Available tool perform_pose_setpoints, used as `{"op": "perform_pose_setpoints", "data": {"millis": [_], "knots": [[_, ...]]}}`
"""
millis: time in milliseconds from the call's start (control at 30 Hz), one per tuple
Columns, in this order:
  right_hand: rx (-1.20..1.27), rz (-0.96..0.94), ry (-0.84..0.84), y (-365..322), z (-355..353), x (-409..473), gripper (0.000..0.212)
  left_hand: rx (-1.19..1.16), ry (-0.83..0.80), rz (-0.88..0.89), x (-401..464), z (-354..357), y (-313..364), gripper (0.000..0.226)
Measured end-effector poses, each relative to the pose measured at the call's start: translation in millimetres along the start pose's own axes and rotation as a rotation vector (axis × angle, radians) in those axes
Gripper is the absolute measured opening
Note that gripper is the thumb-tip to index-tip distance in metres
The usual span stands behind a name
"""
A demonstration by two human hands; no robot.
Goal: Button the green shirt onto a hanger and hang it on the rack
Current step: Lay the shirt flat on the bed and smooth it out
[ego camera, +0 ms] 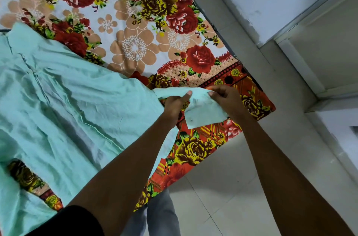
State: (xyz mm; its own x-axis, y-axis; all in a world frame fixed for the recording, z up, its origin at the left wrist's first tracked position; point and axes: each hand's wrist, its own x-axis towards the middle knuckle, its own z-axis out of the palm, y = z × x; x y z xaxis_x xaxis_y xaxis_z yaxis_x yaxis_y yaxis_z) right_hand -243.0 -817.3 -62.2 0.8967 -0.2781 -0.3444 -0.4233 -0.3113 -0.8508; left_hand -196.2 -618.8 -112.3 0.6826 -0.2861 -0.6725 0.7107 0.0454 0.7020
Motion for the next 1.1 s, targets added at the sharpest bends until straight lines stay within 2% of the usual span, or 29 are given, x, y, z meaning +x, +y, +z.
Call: {"op": "perform_pose_setpoints", "data": {"millis": [100,200,300,367,400,500,567,667,767,833,933,1000,1100], "knots": [[0.123,-0.054,0.164,-13.9,-9.8,6.2,0.013,-0.003,0.071,0.215,-0.1,12.4,26.9,0.027],[0.071,-0.093,0.242,-7.6,-5.9,19.2,0.013,0.031,-0.025,0.327,-0.4,25.4,37.8,0.023],[-0.085,-0.04,0.235,14.9,4.9,25.9,0.015,0.346,-0.142,0.186,5.9,25.4,21.3,0.014],[-0.113,0.002,0.241,26.7,5.1,25.7,0.015,0.503,-0.076,0.079,9.1,22.6,2.7,0.037],[-0.126,0.013,0.242,29.6,3.8,25.3,0.017,0.528,-0.003,0.051,10.1,21.5,-4.9,0.039],[-0.277,-0.033,0.233,38.6,3.5,21.3,0.028,0.466,0.112,-0.026,9.7,22.9,-22.2,0.02],[-0.438,-0.046,0.217,53.8,7.7,14.5,0.04,0.307,-0.004,-0.183,3.3,33.3,-31.5,0.039],[-0.619,0.065,0.199,72.5,13.4,7.8,0.05,0.164,-0.2,-0.285,-4.2,44.6,-38.2,0.042],[-0.849,0.253,0.105,75.8,29.5,-2.1,0.058,0.24,-0.243,-0.282,-3.6,35.0,-45.0,0.038],[-0.981,0.276,0.063,78.3,44.6,-15.3,0.057,0.299,-0.302,-0.289,-7.9,26.5,-52.8,0.038],[-1.009,0.281,0.075,81.9,59.0,-34.6,0.054,0.342,-0.352,-0.267,-20.3,19.9,-58.2,0.026],[-0.957,0.302,0.139,78.4,65.2,-44.9,0.061,0.339,-0.341,-0.238,-26.8,15.1,-55.7,0.025],[-0.872,0.136,0.255,62.2,88.1,-66.0,0.049,0.224,-0.177,-0.242,-37.0,2.1,-55.0,0.025]]}}
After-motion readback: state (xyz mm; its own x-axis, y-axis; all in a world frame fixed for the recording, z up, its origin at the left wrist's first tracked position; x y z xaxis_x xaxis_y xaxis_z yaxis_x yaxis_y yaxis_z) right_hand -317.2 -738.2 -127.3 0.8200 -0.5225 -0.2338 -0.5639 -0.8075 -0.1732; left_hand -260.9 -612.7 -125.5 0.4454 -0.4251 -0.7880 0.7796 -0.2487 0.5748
